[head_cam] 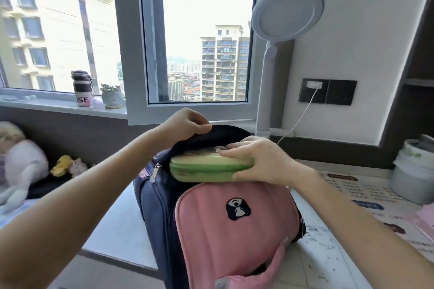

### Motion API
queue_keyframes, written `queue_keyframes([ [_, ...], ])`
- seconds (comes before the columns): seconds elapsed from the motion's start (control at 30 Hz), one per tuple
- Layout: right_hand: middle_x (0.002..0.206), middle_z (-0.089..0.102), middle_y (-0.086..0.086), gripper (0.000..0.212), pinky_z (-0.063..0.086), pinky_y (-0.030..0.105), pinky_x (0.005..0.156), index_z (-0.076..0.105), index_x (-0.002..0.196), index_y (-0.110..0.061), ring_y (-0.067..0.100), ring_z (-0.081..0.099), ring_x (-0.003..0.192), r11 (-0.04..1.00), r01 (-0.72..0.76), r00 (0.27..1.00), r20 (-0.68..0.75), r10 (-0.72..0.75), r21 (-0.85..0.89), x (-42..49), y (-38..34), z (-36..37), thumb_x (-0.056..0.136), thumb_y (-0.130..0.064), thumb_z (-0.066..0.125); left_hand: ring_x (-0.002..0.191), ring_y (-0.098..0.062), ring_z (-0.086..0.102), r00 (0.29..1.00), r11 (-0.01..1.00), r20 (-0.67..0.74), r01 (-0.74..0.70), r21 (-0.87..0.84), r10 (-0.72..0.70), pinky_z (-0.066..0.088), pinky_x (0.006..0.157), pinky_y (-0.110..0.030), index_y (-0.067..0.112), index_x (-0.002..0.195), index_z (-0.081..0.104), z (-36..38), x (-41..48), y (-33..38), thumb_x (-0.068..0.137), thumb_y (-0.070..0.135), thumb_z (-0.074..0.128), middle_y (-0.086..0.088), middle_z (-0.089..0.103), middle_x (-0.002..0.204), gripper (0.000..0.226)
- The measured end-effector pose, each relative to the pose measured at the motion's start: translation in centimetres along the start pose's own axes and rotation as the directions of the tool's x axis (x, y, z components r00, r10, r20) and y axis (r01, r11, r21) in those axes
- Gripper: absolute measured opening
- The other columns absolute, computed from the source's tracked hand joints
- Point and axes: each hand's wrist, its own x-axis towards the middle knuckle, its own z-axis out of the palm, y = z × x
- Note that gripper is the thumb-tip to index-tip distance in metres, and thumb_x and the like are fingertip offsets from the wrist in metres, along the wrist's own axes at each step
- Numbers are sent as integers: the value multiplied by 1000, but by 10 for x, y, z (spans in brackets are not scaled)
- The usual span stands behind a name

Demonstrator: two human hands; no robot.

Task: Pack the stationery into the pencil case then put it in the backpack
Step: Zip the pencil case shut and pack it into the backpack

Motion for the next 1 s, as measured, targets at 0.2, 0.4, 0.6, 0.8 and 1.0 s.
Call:
queue_keyframes([
  [0.2, 139, 45, -7, 90, 36, 28, 101, 37, 140, -30, 11, 42, 128, 841, -362, 859, -206, 468, 403, -40, 46, 32, 63, -62, 71, 65, -13, 50, 990, 964, 121, -106, 245, 78, 39, 61, -25, 11, 77, 67, 10, 7, 0, 83, 19, 64, 3, 59, 69, 9],
  [0.4, 129, 57, -13, 92, 41, 36, 105, 41, 136, -34, 4, 51, 121, 679, -288, 864, -121, 488, 676, -39, 50, 54, 57, -66, 74, 74, -19, 50, 922, 636, 310, -384, 670, 231, 45, 67, -28, 15, 89, 67, 42, 24, 19, 79, 36, 61, 0, 63, 80, 24],
  [0.6, 127, 57, -12, 73, 44, 18, 99, 39, 139, -25, -2, 54, 116, 556, -203, 868, -114, 483, 806, -42, 39, 58, 76, -19, 75, 51, -26, 36, 876, 542, 453, -465, 700, 167, 28, 50, -28, 9, 51, 46, 46, 50, 23, 85, 34, 55, -11, 44, 51, 43],
  [0.8, 127, 57, -14, 63, 41, 18, 102, 39, 140, -20, -7, 51, 117, 498, -191, 902, -49, 430, 846, -29, 53, 53, 84, -11, 66, 59, -23, 40, 893, 712, 398, -418, 565, 208, 29, 55, -29, 0, 72, 59, 54, 58, 16, 90, 28, 53, -8, 50, 64, 34],
  [1.0, 105, 71, -7, 47, 51, 16, 84, 55, 121, -23, 4, 65, 99, 390, -198, 938, 59, 342, 899, 10, 74, 52, 85, 6, 59, 61, -17, 41, 945, 908, 281, -259, 328, 168, 33, 59, -29, 2, 76, 57, 54, 59, 3, 91, 30, 53, -3, 49, 65, 32],
])
